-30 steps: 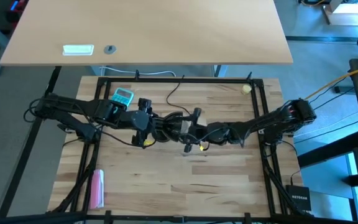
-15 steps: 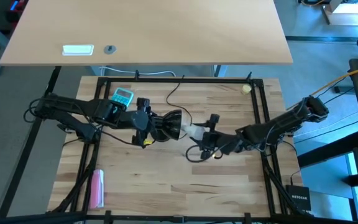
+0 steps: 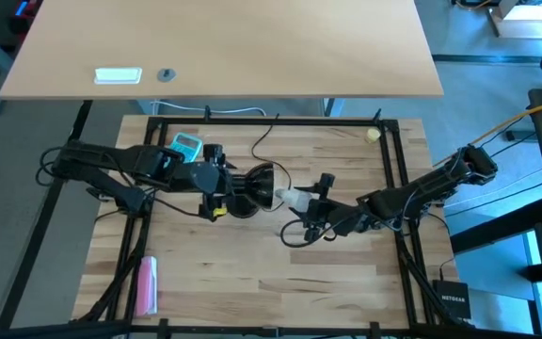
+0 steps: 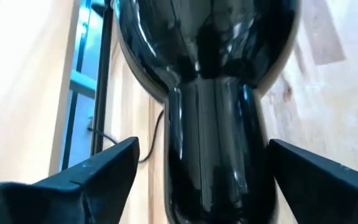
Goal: Screw lightbulb
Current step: Insert the lightbulb into the black lamp
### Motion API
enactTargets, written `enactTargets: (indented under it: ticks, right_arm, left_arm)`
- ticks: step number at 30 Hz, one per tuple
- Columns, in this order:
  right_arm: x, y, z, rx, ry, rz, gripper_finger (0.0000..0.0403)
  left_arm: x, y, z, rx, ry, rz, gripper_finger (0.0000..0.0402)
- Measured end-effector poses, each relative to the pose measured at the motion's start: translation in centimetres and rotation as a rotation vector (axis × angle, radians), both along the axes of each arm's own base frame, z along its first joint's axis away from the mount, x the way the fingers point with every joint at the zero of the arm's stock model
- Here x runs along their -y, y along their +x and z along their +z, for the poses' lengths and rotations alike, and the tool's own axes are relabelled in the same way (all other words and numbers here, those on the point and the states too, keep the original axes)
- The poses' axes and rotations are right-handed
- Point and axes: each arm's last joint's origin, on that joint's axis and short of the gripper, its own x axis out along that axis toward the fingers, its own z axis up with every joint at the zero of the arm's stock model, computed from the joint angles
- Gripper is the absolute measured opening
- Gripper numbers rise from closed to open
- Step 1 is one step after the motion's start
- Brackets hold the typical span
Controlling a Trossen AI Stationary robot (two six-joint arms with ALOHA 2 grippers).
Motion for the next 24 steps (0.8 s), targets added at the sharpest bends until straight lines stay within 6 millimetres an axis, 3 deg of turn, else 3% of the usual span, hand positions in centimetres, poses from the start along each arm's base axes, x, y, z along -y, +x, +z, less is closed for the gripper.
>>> enactTargets:
  ticks: [10, 16, 20, 24]
  right_arm:
    - [0.0, 0.0, 0.0, 0.005, 0.011, -0.003, 0.0262]
    - [-1.6, -1.3, 0.3, -0.068, 0.004, 0.070, 0.0262]
    - [-3.9, -2.7, 1.0, -0.063, 0.091, 0.117, 0.0262]
    - [-6.3, -2.9, -0.2, -0.065, 0.137, 0.159, 0.0262]
  left_arm:
    - [0.5, -2.1, 4.1, 0.149, -0.066, -0.015, 0.0343]
    - [2.0, -4.3, 6.2, 0.253, -0.318, -0.031, 0.0343]
    - [3.7, -5.9, 6.0, 0.210, -0.486, -0.008, 0.0343]
    - [6.2, -6.5, 4.5, 0.162, -0.601, 0.025, 0.0343]
